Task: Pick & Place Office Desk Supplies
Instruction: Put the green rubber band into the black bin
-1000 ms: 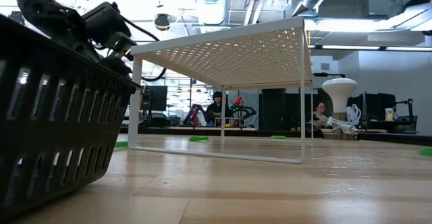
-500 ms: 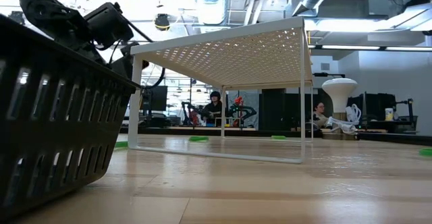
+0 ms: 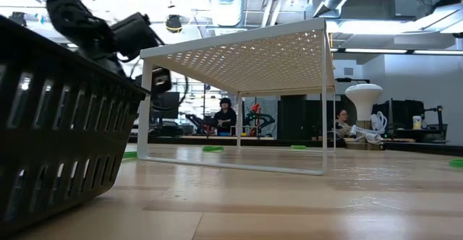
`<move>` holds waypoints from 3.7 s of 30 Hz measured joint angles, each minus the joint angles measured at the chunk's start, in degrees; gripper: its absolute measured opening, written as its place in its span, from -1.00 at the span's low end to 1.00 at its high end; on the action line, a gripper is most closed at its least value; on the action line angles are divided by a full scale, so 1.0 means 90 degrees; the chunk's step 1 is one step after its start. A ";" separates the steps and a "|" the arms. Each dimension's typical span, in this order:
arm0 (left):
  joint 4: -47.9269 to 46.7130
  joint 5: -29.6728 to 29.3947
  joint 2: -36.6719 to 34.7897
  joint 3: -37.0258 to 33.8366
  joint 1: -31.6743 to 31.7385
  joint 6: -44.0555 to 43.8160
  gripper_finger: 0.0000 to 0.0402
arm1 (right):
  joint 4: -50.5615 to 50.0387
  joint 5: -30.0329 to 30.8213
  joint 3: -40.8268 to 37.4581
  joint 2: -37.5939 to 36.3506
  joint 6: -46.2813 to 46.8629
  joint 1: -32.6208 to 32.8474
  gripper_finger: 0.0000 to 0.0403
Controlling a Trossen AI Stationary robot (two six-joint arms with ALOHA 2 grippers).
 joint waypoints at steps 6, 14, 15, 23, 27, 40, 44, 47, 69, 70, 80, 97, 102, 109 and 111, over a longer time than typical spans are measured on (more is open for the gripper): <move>-0.0019 0.0317 0.0941 0.0569 0.0000 0.0153 0.17 | -0.0513 -0.0014 0.0000 0.0000 0.0625 0.0333 -0.64; -0.0218 0.0517 0.1228 0.0764 -0.0005 0.0150 0.17 | -0.1541 -0.0196 0.0000 -0.0002 0.1982 0.0988 -0.64; -0.0378 0.0509 0.1228 0.0761 -0.0005 0.0164 0.17 | -0.1628 -0.0198 0.0000 -0.0002 0.2095 0.1059 -0.64; -0.0619 0.0233 0.1230 0.0754 0.0032 0.0155 0.17 | -0.1817 -0.0198 0.0000 -0.0002 0.2218 0.1222 -0.64; -0.0690 0.0134 0.1224 0.0755 0.0032 0.0144 0.17 | -0.1822 -0.0193 0.0000 -0.0002 0.2212 0.1222 -0.64; -0.0714 -0.0185 0.1203 0.0509 0.0029 0.0002 -0.02 | -0.1822 -0.0167 0.0000 -0.0002 0.2169 0.1268 -0.64; -0.0738 -0.0212 0.1203 0.0504 0.0027 0.0002 -0.10 | -0.1802 -0.0162 0.0000 0.0017 0.2169 0.1263 -0.64; -0.0744 -0.0215 0.1208 0.0501 0.0027 0.0000 -0.14 | -0.1803 -0.0148 -0.0002 0.0017 0.2169 0.1263 -0.64; -0.0903 -0.0386 0.1213 0.0489 -0.0017 0.0393 -0.97 | -0.1822 -0.0064 -0.0002 0.0017 0.2159 0.1263 -0.64; -0.0901 -0.0387 0.1213 0.0489 -0.0017 0.0413 -0.98 | -0.1822 -0.0017 -0.0002 0.0017 0.2159 0.1263 -0.64; -0.1017 -0.0542 0.0895 0.0482 -0.0017 0.1194 -1.00 | -0.1794 0.0020 -0.0002 0.0017 0.2162 0.1263 -0.64; -0.2523 -0.1327 -0.1244 0.0463 -0.0560 0.1379 -1.00 | -0.1760 0.0239 -0.0002 0.0017 0.2167 0.1196 -0.64; -0.2514 -0.1452 -0.1839 0.0477 -0.0904 0.1130 -1.00 | -0.1735 0.0241 -0.0002 0.0017 0.2164 0.1137 -0.64; -0.2138 -0.1495 -0.2606 0.0478 -0.1532 0.0959 -1.00 | -0.1735 0.0332 -0.0002 0.0017 0.2067 0.1059 -0.64; -0.1817 -0.1506 -0.2758 0.0487 -0.1736 0.0954 -1.00 | -0.1745 0.0355 -0.0002 0.0017 0.2028 0.1018 -0.64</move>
